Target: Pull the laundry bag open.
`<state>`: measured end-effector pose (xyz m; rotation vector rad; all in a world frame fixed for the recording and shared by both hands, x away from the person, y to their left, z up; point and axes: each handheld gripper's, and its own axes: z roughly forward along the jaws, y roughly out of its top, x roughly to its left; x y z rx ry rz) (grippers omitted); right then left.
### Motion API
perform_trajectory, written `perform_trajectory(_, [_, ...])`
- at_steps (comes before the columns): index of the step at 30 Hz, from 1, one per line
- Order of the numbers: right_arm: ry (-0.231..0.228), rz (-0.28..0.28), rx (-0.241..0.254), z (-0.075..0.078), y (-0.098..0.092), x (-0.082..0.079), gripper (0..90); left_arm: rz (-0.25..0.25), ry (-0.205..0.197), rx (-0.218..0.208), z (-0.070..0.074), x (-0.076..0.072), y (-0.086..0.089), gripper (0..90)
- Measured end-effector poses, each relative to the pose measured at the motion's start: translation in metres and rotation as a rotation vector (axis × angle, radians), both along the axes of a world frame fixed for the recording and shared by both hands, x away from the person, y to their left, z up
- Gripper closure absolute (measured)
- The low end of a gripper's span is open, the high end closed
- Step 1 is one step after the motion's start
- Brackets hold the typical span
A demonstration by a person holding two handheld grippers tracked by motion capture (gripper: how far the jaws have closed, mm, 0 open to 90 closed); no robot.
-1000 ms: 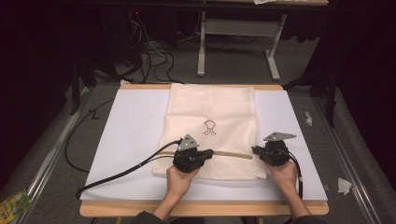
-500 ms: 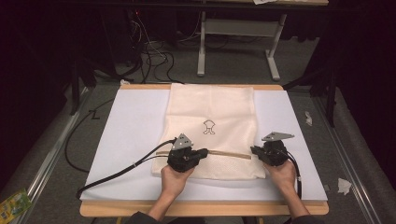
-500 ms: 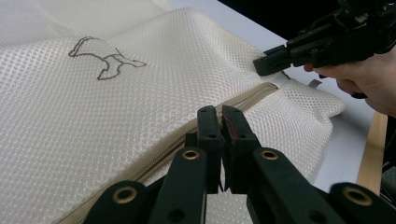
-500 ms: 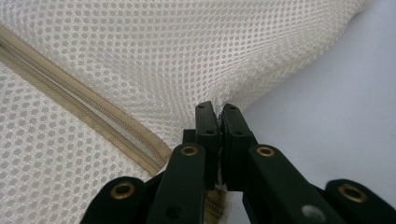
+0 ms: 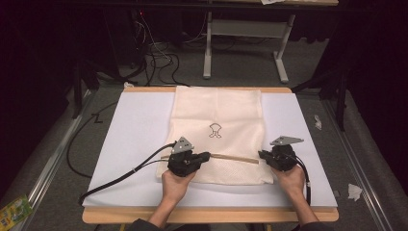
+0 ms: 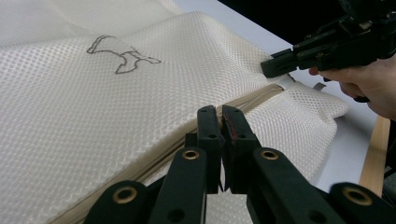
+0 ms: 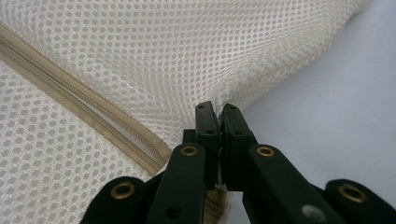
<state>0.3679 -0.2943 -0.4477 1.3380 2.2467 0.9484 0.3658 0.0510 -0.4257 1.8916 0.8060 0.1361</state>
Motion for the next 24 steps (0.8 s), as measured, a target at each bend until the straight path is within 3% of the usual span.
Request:
perform_trajectory(6, [0.002, -0.001, 0.005, -0.001, -0.001, 0.0, 88.6, 0.018, 0.006, -0.018, 0.001, 0.001, 0.009, 87.0])
perform_trajectory(24, [0.001, -0.008, 0.003, -0.002, -0.002, 0.0, 88.6, 0.049, -0.004, -0.02, 0.008, 0.001, 0.027, 87.1])
